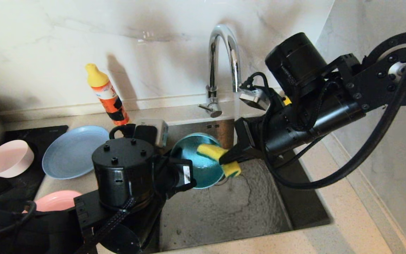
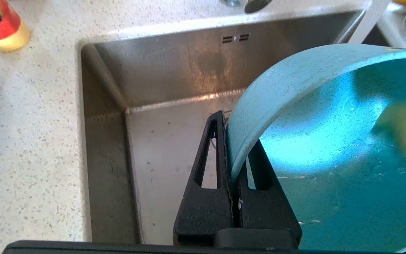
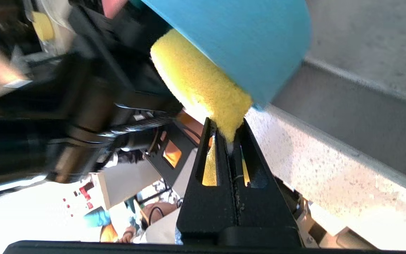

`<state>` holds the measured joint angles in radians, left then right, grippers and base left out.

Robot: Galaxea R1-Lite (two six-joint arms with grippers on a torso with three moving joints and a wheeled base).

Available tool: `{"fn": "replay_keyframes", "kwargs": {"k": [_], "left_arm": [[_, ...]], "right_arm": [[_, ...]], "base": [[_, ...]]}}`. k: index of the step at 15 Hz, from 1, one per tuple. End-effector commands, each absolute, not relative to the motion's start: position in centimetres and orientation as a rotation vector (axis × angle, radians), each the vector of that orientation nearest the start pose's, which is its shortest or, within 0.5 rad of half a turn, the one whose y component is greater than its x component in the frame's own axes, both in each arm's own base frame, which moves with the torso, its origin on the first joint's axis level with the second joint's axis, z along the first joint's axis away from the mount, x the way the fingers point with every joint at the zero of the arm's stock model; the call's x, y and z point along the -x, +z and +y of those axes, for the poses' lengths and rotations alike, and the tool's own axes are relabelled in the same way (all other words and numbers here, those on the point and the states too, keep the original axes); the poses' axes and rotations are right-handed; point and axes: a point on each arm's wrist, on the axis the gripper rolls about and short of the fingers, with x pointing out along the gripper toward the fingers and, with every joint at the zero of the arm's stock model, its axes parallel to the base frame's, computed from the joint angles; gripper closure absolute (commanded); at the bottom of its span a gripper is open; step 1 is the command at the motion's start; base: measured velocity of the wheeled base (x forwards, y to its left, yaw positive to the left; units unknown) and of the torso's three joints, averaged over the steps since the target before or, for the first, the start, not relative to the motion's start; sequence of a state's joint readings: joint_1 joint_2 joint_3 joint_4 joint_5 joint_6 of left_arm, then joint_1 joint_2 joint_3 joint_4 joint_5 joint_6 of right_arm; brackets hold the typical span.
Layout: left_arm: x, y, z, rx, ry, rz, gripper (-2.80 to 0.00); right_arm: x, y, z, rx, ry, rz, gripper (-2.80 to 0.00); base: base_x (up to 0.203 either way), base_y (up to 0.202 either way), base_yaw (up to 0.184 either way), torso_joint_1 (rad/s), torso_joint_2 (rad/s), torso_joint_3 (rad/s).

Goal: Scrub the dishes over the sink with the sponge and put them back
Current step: Wipe the bowl

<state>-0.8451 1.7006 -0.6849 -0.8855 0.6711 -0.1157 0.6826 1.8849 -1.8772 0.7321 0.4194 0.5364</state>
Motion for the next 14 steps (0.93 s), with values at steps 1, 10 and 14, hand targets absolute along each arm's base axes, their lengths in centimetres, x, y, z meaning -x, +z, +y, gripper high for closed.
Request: {"fn": "replay_keyframes", "kwargs": {"k": [1, 10, 14], "left_arm": [[-20.3, 18.2, -20.7, 0.044, -0.164, 0.086, 0.0], [-20.4, 18.4, -20.8, 0.045, -0.169, 0.082, 0.0], [-20.3, 18.1, -20.7, 0.042, -0.168, 0.089, 0.0]], "right_arm": [[-26.0, 28.3, 23.0, -0.345, 0.815, 1.062, 0.0], [-25.2, 25.8, 28.1, -0.269, 0.894, 1.133, 0.0], [-25.6, 28.3, 26.6, -0.317, 0.913, 1.008, 0.0]], "base": [[0.0, 0.0, 0.0, 0.0, 0.0, 0.0], [0.0, 0.0, 0.0, 0.0, 0.0, 0.0], [0.0, 0.0, 0.0, 0.0, 0.0, 0.0]]}}
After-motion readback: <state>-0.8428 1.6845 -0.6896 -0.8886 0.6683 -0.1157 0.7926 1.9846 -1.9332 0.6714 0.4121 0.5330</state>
